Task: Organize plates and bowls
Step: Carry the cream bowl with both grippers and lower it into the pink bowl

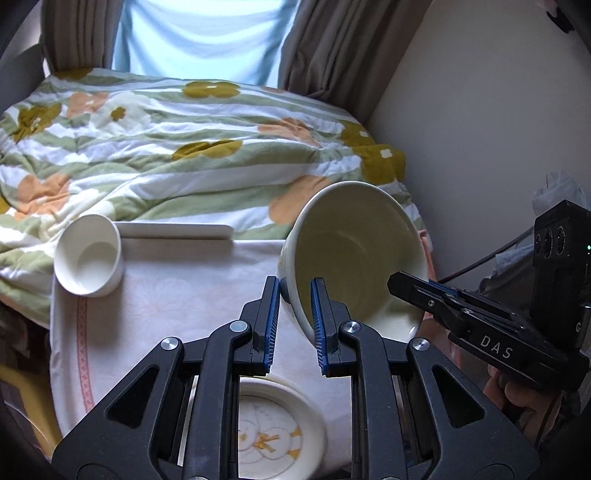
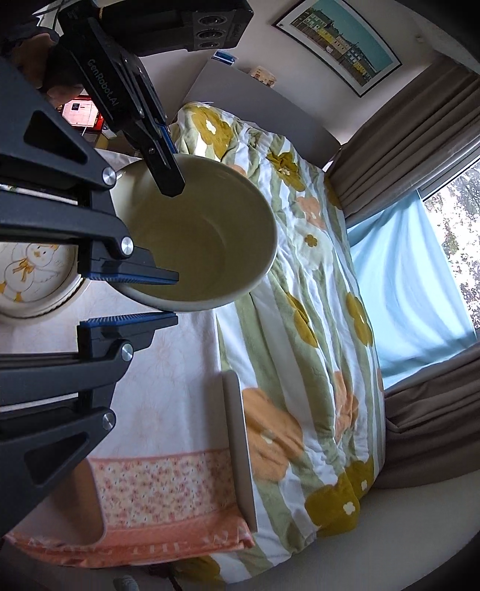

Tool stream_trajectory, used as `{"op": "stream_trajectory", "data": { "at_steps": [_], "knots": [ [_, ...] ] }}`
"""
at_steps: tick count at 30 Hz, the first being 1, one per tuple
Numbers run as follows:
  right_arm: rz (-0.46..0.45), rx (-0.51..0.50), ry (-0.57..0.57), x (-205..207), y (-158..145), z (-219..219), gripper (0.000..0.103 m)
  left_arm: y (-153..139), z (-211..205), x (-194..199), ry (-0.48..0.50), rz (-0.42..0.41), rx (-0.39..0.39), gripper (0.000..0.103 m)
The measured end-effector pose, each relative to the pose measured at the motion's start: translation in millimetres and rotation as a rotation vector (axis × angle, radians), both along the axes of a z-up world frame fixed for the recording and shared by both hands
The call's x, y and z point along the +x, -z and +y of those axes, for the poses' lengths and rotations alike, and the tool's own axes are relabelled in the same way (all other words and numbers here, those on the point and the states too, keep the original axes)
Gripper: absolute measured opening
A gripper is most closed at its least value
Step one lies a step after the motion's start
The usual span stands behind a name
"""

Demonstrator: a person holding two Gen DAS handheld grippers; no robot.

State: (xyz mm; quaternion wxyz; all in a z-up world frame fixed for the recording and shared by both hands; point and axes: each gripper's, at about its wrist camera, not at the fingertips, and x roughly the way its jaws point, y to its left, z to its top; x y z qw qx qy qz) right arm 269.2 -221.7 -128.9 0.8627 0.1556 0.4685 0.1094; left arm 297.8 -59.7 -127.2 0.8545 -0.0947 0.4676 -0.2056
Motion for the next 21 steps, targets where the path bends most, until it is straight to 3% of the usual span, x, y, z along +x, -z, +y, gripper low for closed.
{"op": "stream_trajectory", "data": {
  "at_steps": [11, 21],
  "knots": [
    [0.019, -0.05, 0.073, -73, -10, -124, 0.014, 15, -137, -61, 0.105, 0.047, 0.0, 0.015],
    [0.147, -0.044, 0.082, -113, 45, -173, 0.014, 77, -196, -98, 0.153, 0.173, 0.125, 0.015]
  ]
}}
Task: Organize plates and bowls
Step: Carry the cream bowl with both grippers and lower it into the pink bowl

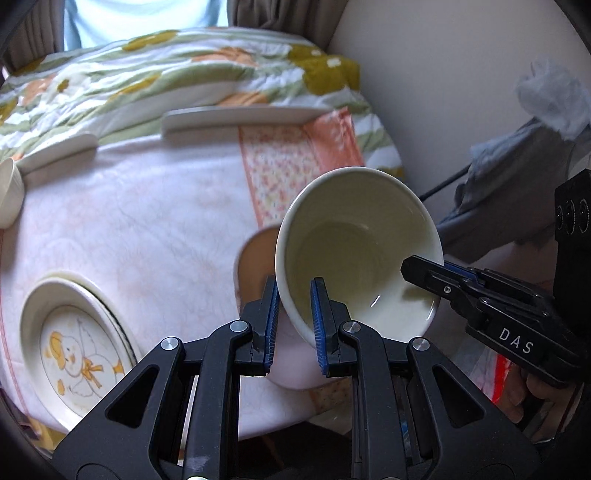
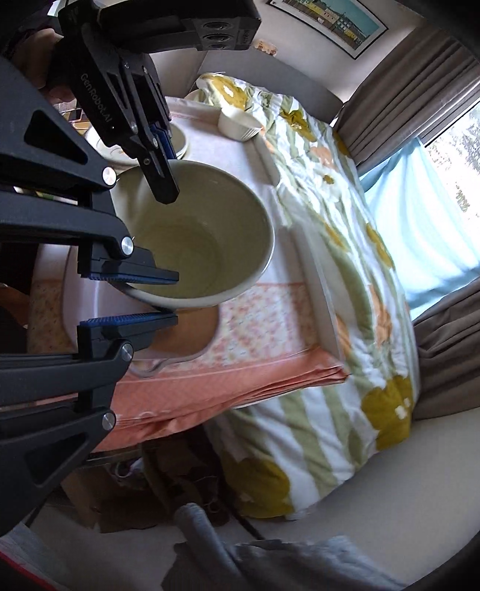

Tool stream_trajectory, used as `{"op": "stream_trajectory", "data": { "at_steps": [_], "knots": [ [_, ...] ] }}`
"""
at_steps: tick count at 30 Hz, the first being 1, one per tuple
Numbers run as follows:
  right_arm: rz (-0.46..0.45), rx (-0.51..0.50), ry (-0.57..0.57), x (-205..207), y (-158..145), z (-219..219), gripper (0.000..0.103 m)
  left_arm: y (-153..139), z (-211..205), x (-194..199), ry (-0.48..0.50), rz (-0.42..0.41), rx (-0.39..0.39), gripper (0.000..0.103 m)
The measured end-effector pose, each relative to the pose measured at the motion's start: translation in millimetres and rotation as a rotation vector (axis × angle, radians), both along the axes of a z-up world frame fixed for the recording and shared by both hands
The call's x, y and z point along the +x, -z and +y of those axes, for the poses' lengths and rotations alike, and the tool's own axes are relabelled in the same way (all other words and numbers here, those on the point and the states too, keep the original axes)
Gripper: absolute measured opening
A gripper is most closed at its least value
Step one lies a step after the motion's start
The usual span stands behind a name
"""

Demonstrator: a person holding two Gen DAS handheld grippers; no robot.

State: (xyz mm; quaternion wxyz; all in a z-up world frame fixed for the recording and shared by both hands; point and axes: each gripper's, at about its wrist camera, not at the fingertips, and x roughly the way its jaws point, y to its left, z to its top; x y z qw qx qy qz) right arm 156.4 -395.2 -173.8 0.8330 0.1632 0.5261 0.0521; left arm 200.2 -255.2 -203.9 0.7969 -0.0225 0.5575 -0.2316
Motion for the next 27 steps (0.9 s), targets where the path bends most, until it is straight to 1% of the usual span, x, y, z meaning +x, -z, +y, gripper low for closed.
{"op": "stream_trajectory", "data": {
  "at_steps": [5, 7, 9, 11, 17, 23, 27],
  "knots": [
    [0.064, -0.008, 0.003, -5, 36, -1, 0.014, 35, -12, -1, 0.039, 0.054, 0.076, 0.015],
    [0.076, -0.041, -0.009, -7, 46, 1, 0.014, 45, -14, 0, 0.045, 0.064, 0.101, 0.015],
    [0.082, -0.086, -0.034, -6, 51, 8, 0.014, 52, -18, 0, 0.054, 0.056, 0.133, 0.015],
    [0.087, -0.112, -0.043, -5, 56, 10, 0.014, 56, -22, 2, 0.066, 0.051, 0.158, 0.015],
    [0.094, -0.118, -0.041, -4, 65, 11, 0.014, 61, -29, 3, 0.095, 0.025, 0.241, 0.015],
    [0.142, -0.136, -0.049, -3, 71, 17, 0.014, 62, -34, 4, 0.116, 0.01, 0.285, 0.015],
    [0.151, -0.134, -0.038, -5, 73, 15, 0.014, 62, -36, 3, 0.122, 0.003, 0.292, 0.015]
  ]
}}
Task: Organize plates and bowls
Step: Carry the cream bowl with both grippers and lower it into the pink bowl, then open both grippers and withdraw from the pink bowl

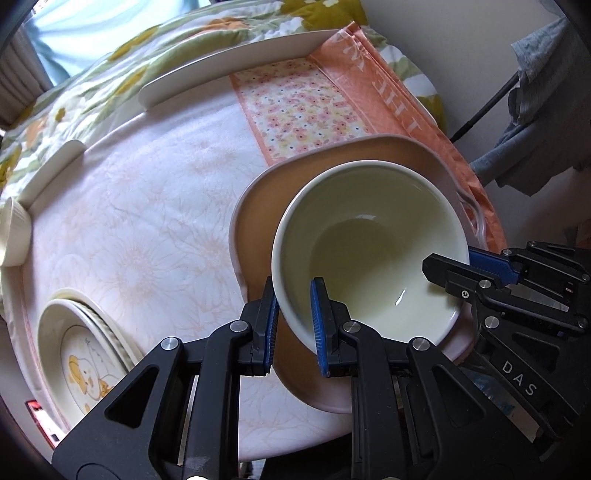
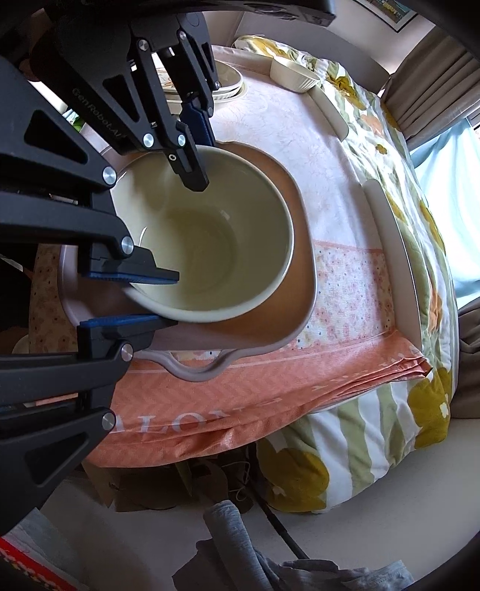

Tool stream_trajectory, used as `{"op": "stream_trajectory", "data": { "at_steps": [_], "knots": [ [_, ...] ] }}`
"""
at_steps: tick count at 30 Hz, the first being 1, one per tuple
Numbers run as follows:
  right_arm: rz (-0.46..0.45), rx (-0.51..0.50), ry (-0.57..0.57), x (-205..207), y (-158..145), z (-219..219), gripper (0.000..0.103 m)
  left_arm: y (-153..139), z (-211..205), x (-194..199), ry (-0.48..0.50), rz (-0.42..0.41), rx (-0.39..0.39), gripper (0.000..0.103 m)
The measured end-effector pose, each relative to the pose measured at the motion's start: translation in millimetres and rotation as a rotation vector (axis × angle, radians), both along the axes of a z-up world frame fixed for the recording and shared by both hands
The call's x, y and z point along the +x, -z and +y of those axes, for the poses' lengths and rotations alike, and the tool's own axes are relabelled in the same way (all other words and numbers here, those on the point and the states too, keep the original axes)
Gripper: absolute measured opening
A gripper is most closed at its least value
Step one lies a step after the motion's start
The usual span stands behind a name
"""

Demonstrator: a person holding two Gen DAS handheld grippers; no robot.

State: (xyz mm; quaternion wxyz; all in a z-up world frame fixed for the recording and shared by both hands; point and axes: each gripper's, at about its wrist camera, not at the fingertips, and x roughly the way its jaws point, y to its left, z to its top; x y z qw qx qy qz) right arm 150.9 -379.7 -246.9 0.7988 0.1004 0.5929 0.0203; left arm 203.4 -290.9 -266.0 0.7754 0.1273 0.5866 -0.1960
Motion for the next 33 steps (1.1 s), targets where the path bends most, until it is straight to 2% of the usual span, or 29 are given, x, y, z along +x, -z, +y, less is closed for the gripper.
{"op": "stream_trajectory", "data": {
  "at_steps": [17, 23, 27, 31, 33],
  "knots": [
    [0.03, 0.041, 0.019, -1, -6, -4, 0.014, -7, 1, -2, -0.004, -0.022, 0.0, 0.015],
    [-0.017, 0.047, 0.053, -5, -26, -15, 0.014, -31, 8, -6, -0.015, -0.071, -0.032, 0.015],
    [-0.068, 0.047, 0.059, -8, -48, -19, 0.014, -56, 17, -11, -0.04, -0.103, -0.084, 0.015],
    [-0.153, 0.057, 0.005, -8, -82, -8, 0.014, -92, 39, -17, -0.1, -0.159, -0.144, 0.015],
    [-0.207, 0.064, -0.057, -5, -100, 4, 0.014, -112, 59, -21, -0.157, -0.202, -0.17, 0.015]
  ]
}}
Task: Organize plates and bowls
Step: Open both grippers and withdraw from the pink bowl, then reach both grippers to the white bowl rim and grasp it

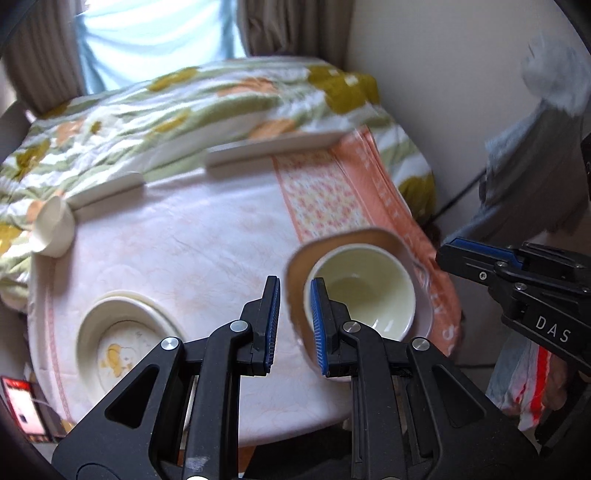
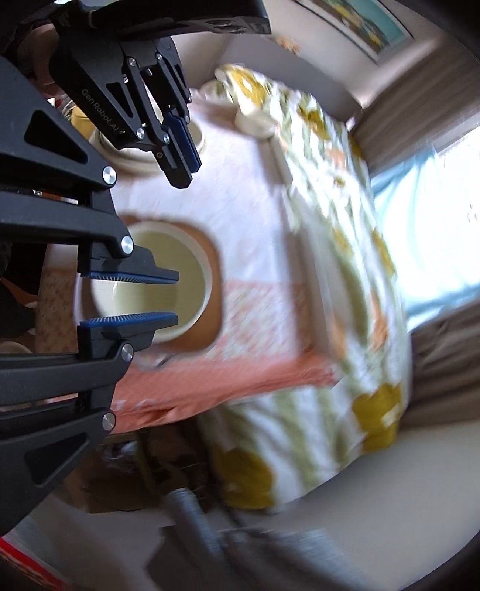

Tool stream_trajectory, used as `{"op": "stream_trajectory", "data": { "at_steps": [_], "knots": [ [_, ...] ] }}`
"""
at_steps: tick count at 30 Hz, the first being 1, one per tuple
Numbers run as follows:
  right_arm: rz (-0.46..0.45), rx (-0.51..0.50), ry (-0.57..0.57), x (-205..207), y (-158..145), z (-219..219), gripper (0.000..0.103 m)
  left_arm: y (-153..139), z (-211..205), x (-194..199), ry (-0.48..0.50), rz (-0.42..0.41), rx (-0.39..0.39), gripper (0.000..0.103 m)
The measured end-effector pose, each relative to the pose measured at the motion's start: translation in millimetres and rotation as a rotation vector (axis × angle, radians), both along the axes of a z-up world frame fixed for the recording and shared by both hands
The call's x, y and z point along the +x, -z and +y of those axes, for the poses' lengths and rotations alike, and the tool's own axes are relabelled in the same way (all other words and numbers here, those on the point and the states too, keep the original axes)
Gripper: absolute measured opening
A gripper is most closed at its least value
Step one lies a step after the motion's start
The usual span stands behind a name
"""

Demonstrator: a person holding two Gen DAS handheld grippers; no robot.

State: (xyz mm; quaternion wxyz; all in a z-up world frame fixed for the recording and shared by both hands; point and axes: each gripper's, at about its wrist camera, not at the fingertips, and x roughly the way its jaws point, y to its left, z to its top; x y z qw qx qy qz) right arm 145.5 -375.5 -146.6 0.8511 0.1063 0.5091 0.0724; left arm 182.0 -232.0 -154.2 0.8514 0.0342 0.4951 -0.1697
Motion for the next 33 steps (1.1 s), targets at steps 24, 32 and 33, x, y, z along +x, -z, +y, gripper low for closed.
{"op": "stream_trajectory", "data": {
  "at_steps": [24, 32, 33],
  "knots": [
    [-0.142, 0.093, -0.518, 153, -50, 260, 0.102, -19, 368, 34, -0.76, -0.056, -0.36, 0.1],
    [0.043, 0.07, -0.515, 246, 23, 335, 0.102, 53, 409, 118, -0.749, 0.089, -0.431, 0.081],
    [0.066, 0.071, -0.512, 256, 36, 342, 0.102, 65, 412, 129, -0.744, 0.107, -0.434, 0.077]
  ]
}}
